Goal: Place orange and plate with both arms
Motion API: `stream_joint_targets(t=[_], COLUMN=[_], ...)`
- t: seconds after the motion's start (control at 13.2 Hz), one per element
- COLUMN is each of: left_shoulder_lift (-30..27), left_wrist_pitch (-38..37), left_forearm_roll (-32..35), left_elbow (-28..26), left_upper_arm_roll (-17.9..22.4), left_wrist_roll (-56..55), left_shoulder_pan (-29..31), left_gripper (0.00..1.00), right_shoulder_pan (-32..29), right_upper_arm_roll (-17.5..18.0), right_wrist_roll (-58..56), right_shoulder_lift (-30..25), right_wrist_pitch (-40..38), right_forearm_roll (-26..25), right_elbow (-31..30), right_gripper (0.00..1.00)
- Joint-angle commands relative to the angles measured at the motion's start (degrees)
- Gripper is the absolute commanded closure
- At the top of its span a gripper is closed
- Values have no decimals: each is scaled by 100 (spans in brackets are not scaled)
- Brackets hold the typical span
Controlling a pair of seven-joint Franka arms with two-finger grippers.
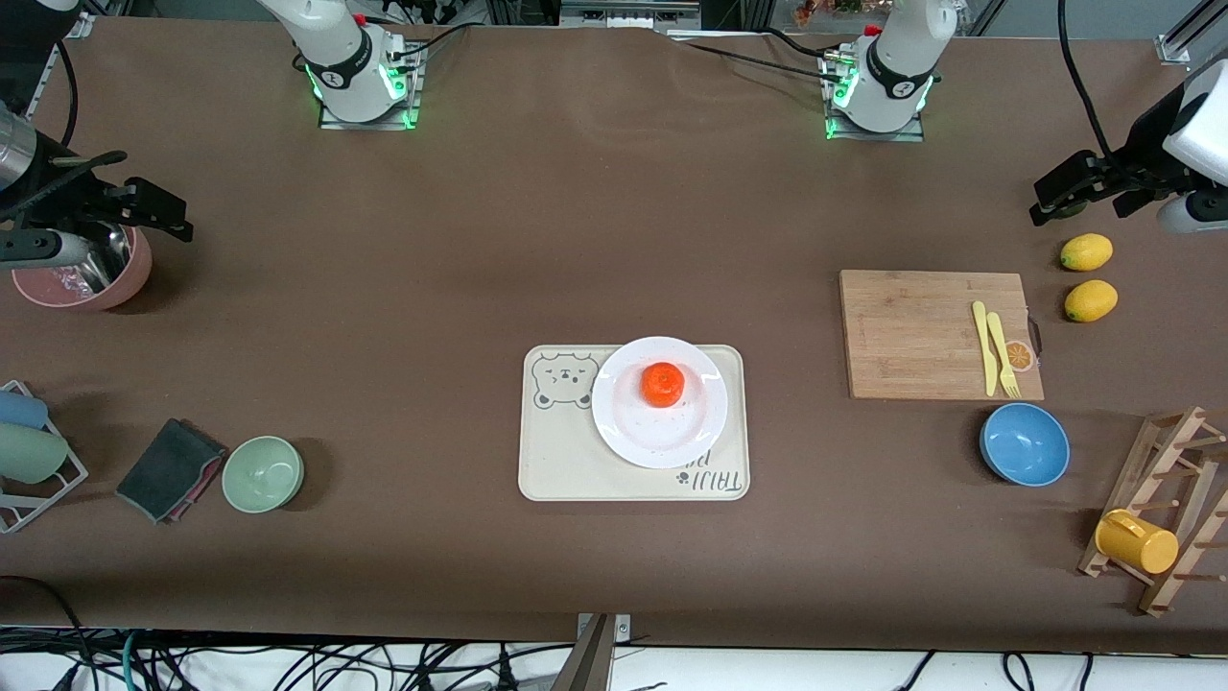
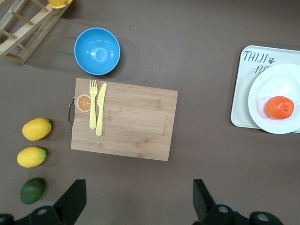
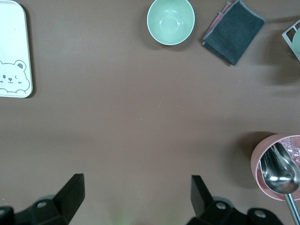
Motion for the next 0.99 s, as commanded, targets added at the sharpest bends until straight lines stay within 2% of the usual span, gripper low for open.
stream_joint_targets(t=[0.0, 0.3, 0.91], left_shoulder_lift=[63, 63, 63], left_wrist_pitch=[-92, -100, -100], left_forearm_roll=[161, 169, 161], left_elbow=[152, 196, 196], left_upper_arm_roll=[-18, -202, -158], left_wrist_roll=[23, -3, 14], left_shoulder_pan=[-21, -21, 31], left_gripper=[0, 0, 0], right_shoulder_pan=[-6, 12, 12], right_upper_arm_roll=[7, 42, 33], right_wrist_roll=[62, 80, 18], right_shoulder_lift=[-51, -68, -51], right_wrist_pitch=[124, 142, 107], right_forearm_roll=[-23, -50, -50], right_elbow=[-80, -63, -80], right_gripper=[0, 0, 0])
